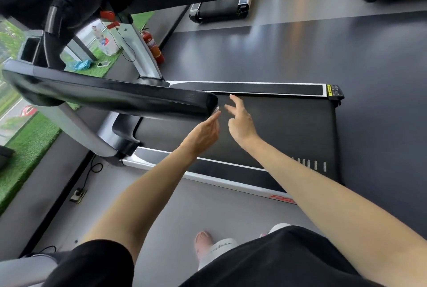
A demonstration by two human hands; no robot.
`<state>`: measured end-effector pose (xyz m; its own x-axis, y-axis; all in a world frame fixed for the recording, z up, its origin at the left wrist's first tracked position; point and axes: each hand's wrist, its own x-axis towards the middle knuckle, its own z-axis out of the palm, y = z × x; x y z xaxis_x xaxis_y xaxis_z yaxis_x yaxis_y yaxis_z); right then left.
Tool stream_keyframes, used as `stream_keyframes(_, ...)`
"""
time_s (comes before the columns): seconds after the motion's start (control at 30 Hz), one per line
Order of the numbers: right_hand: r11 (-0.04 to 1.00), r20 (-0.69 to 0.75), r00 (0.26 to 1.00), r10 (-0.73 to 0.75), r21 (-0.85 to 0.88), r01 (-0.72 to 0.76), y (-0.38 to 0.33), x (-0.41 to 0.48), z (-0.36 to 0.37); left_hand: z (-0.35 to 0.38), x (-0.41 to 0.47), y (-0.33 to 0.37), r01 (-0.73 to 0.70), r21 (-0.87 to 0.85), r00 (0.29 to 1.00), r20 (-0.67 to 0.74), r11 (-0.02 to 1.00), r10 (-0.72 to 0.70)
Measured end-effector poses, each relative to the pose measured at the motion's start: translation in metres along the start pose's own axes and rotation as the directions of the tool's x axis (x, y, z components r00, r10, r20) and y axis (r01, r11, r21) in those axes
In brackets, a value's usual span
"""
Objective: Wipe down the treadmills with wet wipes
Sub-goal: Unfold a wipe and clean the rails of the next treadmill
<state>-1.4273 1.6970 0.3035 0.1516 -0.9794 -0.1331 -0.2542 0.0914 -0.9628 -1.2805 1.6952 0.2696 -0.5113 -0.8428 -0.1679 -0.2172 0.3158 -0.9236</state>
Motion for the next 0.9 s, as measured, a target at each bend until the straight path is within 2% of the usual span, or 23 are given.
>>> stream_keyframes(0.13, 1.000, -0.013, 1.000, 0.011, -0.001, -0.011, 0.005, 0.003, -0.006, 0.005, -0.005, 0.008, -0.092, -0.007, 0.991, 0.097, 0.996, 0.093)
stream_keyframes(0.2, 1.000, -0.011, 1.000, 0.020, 0.005, -0.020, 0.009, 0.004, -0.009, 0.004, -0.013, 0.023, -0.137, -0.095, 0.972, 0.180, 0.986, 0.153)
stream_keyframes(0.3, 0.999, -0.015, 0.999, 0.052, 0.006, -0.052, 0.015, 0.006, -0.011, 0.003, -0.025, 0.044, -0.140, -0.192, 0.958, 0.222, 0.971, 0.182)
stream_keyframes(0.33, 0.998, -0.020, 0.997, 0.069, 0.002, -0.069, 0.016, 0.007, -0.011, 0.001, -0.026, 0.047, -0.118, -0.221, 0.968, 0.191, 0.968, 0.162)
stream_keyframes(0.4, 0.995, -0.042, 0.994, 0.100, -0.019, -0.101, 0.014, 0.011, -0.015, -0.003, -0.015, 0.042, -0.044, -0.363, 0.997, 0.039, 0.931, 0.062)
stream_keyframes(0.47, 0.991, -0.075, 0.991, 0.114, -0.056, -0.118, 0.006, 0.018, -0.025, -0.016, 0.007, 0.021, 0.024, -0.534, 0.979, -0.157, 0.845, -0.127)
stream_keyframes(0.5, 0.990, -0.087, 0.989, 0.120, -0.061, -0.126, 0.003, 0.023, -0.031, -0.025, 0.018, 0.007, 0.026, -0.636, 0.943, -0.241, 0.771, -0.231)
stream_keyframes(0.53, 0.990, -0.106, 0.987, 0.121, -0.059, -0.128, -0.002, 0.028, -0.039, -0.038, 0.030, -0.009, 0.028, -0.735, 0.907, -0.266, 0.677, -0.327)
stream_keyframes(0.57, 0.991, -0.124, 0.986, 0.116, -0.054, -0.123, -0.005, 0.034, -0.047, -0.047, 0.040, -0.023, 0.052, -0.836, 0.881, -0.220, 0.547, -0.420)
stream_keyframes(0.6, 0.992, -0.149, 0.982, 0.113, -0.045, -0.121, -0.012, 0.042, -0.056, -0.057, 0.050, -0.041, 0.112, -0.923, 0.868, -0.090, 0.369, -0.489)
stream_keyframes(0.63, 0.992, -0.163, 0.979, 0.121, -0.019, -0.125, -0.014, 0.048, -0.063, -0.061, 0.058, -0.053, 0.194, -0.970, 0.864, 0.100, 0.143, -0.493)
stream_keyframes(0.67, 0.992, -0.170, 0.977, 0.128, 0.010, -0.128, -0.017, 0.054, -0.070, -0.065, 0.065, -0.067, 0.266, -0.955, 0.856, 0.297, -0.132, -0.423)
stream_keyframes(0.7, 0.992, -0.160, 0.979, 0.128, 0.037, -0.124, -0.020, 0.060, -0.075, -0.065, 0.072, -0.079, 0.290, -0.872, 0.856, 0.421, -0.395, -0.300)
stream_keyframes(0.73, 0.991, -0.145, 0.981, 0.130, 0.061, -0.122, -0.023, 0.066, -0.079, -0.062, 0.079, -0.091, 0.273, -0.748, 0.852, 0.480, -0.605, -0.209)
stream_keyframes(0.77, 0.989, -0.132, 0.983, 0.131, 0.087, -0.120, -0.026, 0.072, -0.080, -0.059, 0.085, -0.101, 0.249, -0.627, 0.843, 0.516, -0.738, -0.154)
stream_keyframes(0.8, 0.988, -0.125, 0.984, 0.127, 0.104, -0.114, -0.029, 0.078, -0.082, -0.054, 0.091, -0.110, 0.237, -0.535, 0.833, 0.541, -0.811, -0.113)
stream_keyframes(0.9, 0.984, -0.104, 0.990, 0.097, 0.159, -0.080, -0.039, 0.100, -0.080, -0.032, 0.107, -0.130, 0.225, -0.314, 0.839, 0.544, -0.922, 0.020)
